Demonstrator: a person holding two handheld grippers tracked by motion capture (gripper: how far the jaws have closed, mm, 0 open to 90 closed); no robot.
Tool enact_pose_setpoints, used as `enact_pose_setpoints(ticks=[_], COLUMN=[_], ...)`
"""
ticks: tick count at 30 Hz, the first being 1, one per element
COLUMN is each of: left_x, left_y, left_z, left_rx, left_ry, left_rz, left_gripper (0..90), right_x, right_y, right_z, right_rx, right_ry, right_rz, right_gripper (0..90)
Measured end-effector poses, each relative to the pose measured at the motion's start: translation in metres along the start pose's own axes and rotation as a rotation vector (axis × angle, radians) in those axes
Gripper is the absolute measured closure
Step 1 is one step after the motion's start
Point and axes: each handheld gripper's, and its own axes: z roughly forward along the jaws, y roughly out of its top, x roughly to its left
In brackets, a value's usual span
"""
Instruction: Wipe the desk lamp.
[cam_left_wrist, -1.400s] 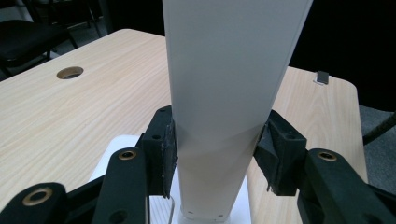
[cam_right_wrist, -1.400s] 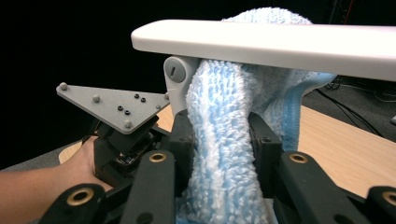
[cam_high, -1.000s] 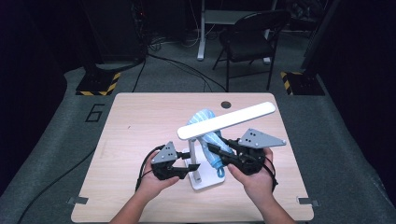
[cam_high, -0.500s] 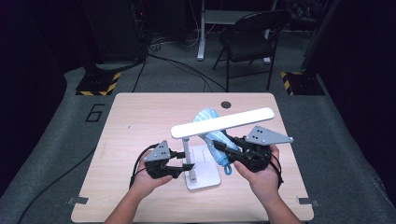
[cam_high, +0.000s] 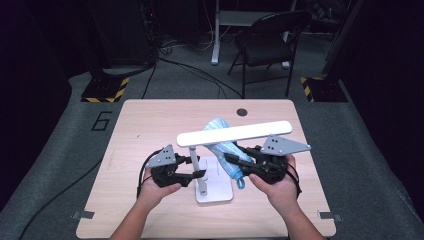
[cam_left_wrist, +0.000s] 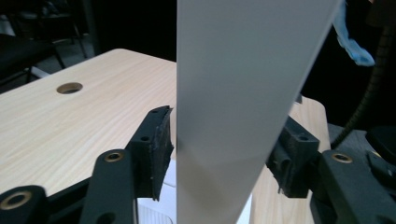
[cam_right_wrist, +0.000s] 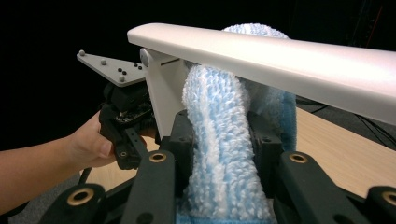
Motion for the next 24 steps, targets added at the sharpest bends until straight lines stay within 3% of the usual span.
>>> enact_pose_setpoints(ticks=[3,10,13,24], left_x=[-0.003,-0.007,-0.007,-0.008], left_y=[0.001,0.001,0.001,0.002], left_z=[0.001,0.004,0.003,0.005], left_rx=[0.008,0.01,0.018,0.019], left_ry=[0.011,0.036,0.027,0.034], left_rz=[0.015,0.033,0.02,0.028], left_gripper=[51.7,52.8,52.9,53.1], right_x=[0.002,0.009,0.01,-0.008], right_y=[0.001,0.002,0.003,0.002], right_z=[0.004,0.015,0.016,-0.003], right_rx=[0.001,0.007,0.005,-0.014], right_ry=[0.007,0.017,0.014,0.028], right_rz=[-0.011,-0.019,-0.014,0.001], right_gripper=[68.0,68.0,68.1,68.0])
